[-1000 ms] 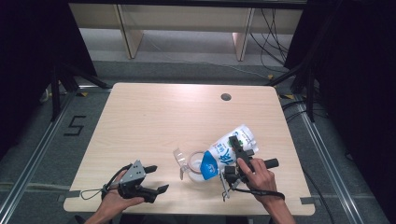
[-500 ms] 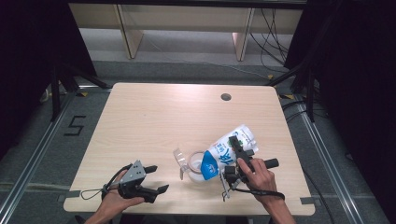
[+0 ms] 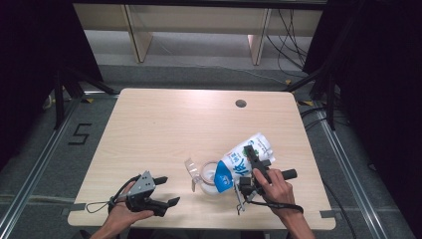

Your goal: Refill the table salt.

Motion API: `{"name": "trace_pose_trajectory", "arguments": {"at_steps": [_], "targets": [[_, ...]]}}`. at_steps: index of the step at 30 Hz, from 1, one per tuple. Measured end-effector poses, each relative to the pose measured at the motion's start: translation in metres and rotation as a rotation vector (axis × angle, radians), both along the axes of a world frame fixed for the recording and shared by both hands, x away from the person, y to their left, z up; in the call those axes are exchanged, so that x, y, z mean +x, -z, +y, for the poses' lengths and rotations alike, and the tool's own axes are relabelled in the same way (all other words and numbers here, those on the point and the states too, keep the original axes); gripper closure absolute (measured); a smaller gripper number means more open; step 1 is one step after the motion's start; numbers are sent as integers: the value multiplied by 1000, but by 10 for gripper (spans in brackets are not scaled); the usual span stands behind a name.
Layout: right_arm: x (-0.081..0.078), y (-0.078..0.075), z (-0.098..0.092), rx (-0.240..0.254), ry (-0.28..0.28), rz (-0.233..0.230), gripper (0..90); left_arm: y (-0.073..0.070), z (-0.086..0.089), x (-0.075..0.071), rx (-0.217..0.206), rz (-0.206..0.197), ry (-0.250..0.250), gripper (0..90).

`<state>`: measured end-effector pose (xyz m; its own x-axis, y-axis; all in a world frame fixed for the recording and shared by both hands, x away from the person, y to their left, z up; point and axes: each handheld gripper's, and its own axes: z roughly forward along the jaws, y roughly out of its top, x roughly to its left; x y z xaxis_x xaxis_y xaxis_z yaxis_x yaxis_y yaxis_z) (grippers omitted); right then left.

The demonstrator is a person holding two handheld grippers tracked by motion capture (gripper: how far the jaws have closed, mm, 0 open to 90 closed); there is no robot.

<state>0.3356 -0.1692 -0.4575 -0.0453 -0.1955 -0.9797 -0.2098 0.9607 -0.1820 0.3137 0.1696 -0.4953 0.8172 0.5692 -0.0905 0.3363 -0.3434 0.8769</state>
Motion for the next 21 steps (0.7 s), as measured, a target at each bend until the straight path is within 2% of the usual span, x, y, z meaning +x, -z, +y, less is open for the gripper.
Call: {"name": "trace_pose_trajectory", "arguments": {"at_steps": [2,3,4,6,13,19,21], "targets": [[0,0,0,5,2,4,714,0,0,0,-1,0,-1,179],[-1,4,-1,59,26,22,715,0,0,0,0,0,0,179],[-1,5,-1,68,37,27,715,0,0,0,-1,2,-3,179],[-1,5,-1,56,33,29,717,0,0,0,5,-1,2,179],[-1,5,-1,68,33,31,720,0,0,0,5,-1,2,180],[0,3,0,46,22,30,724,0,0,0,5,-2,2,179],[0,3,-1,52,24,34,725,0,0,0,5,-3,3,179]]}}
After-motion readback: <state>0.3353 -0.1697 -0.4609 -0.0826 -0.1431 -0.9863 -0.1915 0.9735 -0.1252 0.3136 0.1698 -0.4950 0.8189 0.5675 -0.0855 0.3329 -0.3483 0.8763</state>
